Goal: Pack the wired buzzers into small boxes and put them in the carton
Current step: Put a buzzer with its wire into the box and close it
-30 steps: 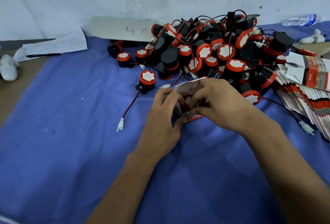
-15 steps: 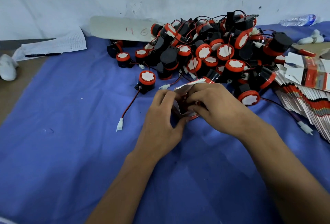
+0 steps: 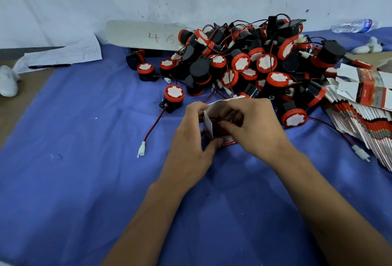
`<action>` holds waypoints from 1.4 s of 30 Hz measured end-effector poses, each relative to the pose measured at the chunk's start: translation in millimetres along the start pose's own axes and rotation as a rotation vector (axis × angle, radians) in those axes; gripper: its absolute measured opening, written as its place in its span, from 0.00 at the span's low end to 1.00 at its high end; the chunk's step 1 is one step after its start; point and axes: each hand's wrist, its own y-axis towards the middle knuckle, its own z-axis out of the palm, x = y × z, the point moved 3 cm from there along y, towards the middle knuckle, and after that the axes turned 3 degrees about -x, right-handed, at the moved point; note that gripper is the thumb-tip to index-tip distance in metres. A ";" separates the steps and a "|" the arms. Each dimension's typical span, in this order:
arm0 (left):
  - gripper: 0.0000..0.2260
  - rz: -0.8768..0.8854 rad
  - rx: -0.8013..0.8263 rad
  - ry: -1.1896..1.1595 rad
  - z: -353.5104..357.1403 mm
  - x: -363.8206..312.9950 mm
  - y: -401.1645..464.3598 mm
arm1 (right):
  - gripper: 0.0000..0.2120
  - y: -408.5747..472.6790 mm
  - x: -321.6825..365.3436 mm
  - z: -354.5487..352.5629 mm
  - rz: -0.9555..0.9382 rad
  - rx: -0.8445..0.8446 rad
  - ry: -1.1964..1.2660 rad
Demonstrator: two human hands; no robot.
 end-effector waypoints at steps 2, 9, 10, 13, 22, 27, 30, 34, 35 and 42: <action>0.27 -0.006 0.009 0.013 -0.1 0.3 0.2 | 0.08 0.2 -1.6 0.3 0.005 -0.046 -0.037; 0.23 0.086 0.058 0.198 1.5 0.9 -0.6 | 0.11 3.2 -1.7 -1.6 0.099 -0.105 -0.237; 0.20 0.111 0.075 0.246 2.7 0.3 -1.3 | 0.14 4.4 -1.1 -0.3 0.128 -0.082 -0.254; 0.15 0.126 0.103 0.329 5.4 -1.7 -1.7 | 0.19 7.1 0.9 3.7 0.198 -0.010 -0.323; 0.14 0.131 0.114 0.416 6.9 -9.4 2.4 | 0.20 4.0 9.8 -2.1 0.157 -0.022 -0.336; 0.14 0.107 0.159 0.460 5.5 -11.3 9.0 | 0.15 10.4 10.3 0.2 0.199 0.040 -0.499; 0.15 0.095 0.187 0.456 3.7 -10.2 13.9 | 0.10 15.9 11.3 2.2 0.217 0.116 -0.546; 0.16 0.111 0.214 0.463 -0.9 -9.1 17.4 | 0.06 22.3 5.3 1.4 0.231 0.181 -0.588; 0.16 0.119 0.221 0.472 -2.0 -9.3 18.8 | 0.06 23.5 3.1 0.1 0.230 0.181 -0.579; 0.16 0.164 0.228 0.525 -2.6 -11.4 20.5 | 0.09 16.0 4.3 2.4 0.251 0.129 -0.544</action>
